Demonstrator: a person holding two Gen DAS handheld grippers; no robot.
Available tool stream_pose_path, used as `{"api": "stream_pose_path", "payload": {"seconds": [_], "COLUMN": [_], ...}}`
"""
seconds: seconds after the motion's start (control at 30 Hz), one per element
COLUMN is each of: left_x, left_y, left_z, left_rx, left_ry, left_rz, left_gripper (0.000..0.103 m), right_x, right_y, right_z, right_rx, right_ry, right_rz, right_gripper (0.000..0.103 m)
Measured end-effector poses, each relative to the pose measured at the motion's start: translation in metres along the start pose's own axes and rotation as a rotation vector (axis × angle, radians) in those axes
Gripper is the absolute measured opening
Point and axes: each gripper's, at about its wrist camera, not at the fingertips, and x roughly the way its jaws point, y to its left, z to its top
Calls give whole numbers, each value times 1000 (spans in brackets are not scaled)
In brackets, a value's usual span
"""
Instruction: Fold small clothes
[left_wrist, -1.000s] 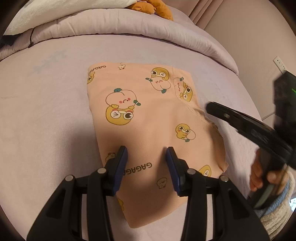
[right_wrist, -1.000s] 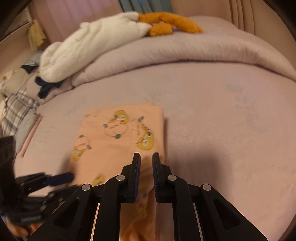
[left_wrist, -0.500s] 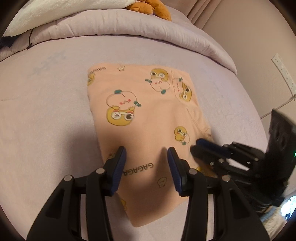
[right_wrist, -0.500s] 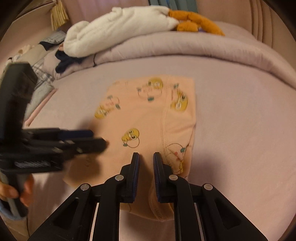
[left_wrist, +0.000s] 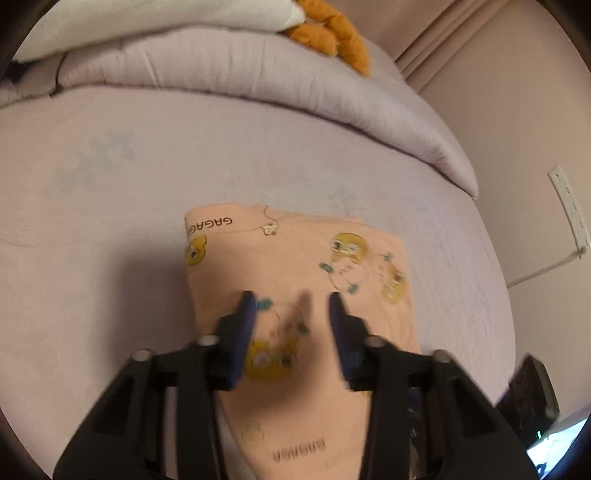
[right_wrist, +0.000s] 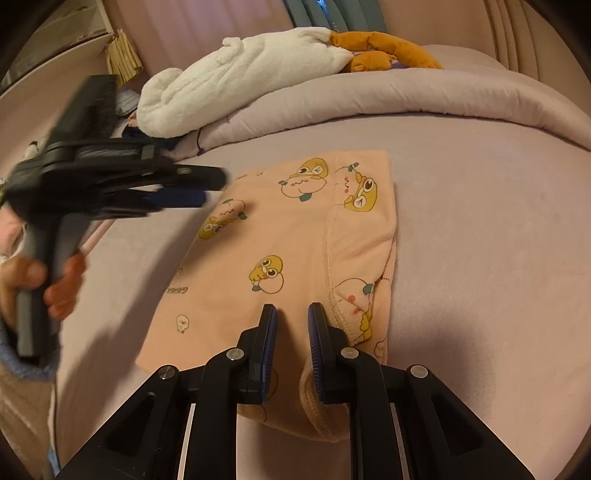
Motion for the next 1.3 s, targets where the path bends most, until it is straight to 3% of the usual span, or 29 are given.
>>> {"api": "stream_pose_path", "payload": {"seconds": [0.03,0.17,0.5,0.57,0.83,1.0,1.13,1.3], "left_x": [13,36,18,4,-33,-26,-3,-1], "left_y": [2,10,18,13,-16,-35,-48,-46], "left_z": [3,11,40,32,-30,-74,-98,-115], "left_rx": [-8,-29,-83,-55,53,115,190,179], "left_ry": [22,40,-26,-36,-58,-38,8,9], "left_rz": [19,68,120,130,48,10,87,81], "left_gripper": [18,15,9,17,17,17,17,18], "right_x": [0,-1,-2,0,-1,3,5,10], "right_y": [-1,-5,-3,-2,3,3,3,1], "right_z": [0,-3,-7,-6,-6,-1,0,-2], "right_rx": [7,24,32,28,38,57,71,88], "right_ry": [-2,-2,7,16,22,29,41,68], "right_rz": [10,38,55,49,23,23,15,19], "right_gripper": [16,16,16,16,16,16,16,16]}}
